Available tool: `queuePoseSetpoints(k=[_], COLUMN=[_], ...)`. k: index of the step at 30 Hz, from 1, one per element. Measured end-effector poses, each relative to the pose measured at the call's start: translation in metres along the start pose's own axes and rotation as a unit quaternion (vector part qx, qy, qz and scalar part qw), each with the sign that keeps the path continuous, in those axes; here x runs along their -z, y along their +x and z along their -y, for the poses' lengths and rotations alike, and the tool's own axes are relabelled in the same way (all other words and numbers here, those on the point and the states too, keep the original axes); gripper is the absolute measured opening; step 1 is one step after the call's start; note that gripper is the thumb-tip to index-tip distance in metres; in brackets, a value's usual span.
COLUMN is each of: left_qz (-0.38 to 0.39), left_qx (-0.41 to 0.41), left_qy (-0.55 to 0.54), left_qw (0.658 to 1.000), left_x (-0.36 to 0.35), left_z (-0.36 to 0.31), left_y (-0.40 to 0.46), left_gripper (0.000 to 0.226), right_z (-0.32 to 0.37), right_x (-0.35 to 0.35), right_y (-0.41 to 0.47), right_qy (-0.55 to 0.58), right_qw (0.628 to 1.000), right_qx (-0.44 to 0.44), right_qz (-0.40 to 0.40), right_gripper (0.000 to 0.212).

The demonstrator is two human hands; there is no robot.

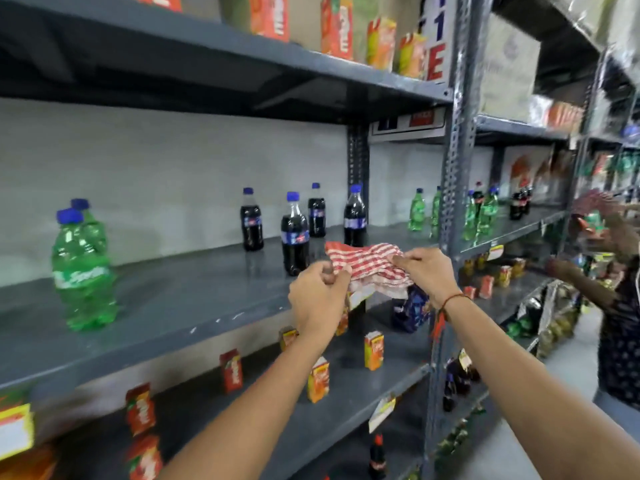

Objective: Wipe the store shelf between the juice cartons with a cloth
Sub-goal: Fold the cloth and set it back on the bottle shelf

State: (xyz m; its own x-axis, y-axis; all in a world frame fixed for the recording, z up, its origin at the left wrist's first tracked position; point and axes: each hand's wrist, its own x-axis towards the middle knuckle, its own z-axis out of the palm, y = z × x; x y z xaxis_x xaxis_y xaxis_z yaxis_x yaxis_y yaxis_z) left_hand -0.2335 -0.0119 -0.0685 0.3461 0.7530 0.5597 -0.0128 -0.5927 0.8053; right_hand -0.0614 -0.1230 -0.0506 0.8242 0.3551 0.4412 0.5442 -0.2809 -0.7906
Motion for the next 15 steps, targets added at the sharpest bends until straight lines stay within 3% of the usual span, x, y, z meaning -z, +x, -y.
queuePoseSetpoints(k=[3,8,15], left_qz=[-0.004,0.017,0.037], left_qx=[0.002,-0.036,-0.098], left_qy=[-0.002,0.088,0.278], left_qw=[1.0,0.995,0.955], left_x=[-0.05,-0.132,-0.205], left_z=[-0.023,-0.038,-0.02], left_y=[0.027,0.069,0.114], left_gripper=[0.018,0.009,0.015], right_z=[-0.015,-0.033,-0.057], right_x=[0.018,0.034,0.012], right_y=[0.058,0.145,0.209], right_qy=[-0.048,-0.157,-0.332], right_qw=[0.999,0.986,0.929], right_qx=[0.008,0.052,0.16], right_qz=[-0.009,0.004,0.019], right_gripper=[0.042,0.047,0.018])
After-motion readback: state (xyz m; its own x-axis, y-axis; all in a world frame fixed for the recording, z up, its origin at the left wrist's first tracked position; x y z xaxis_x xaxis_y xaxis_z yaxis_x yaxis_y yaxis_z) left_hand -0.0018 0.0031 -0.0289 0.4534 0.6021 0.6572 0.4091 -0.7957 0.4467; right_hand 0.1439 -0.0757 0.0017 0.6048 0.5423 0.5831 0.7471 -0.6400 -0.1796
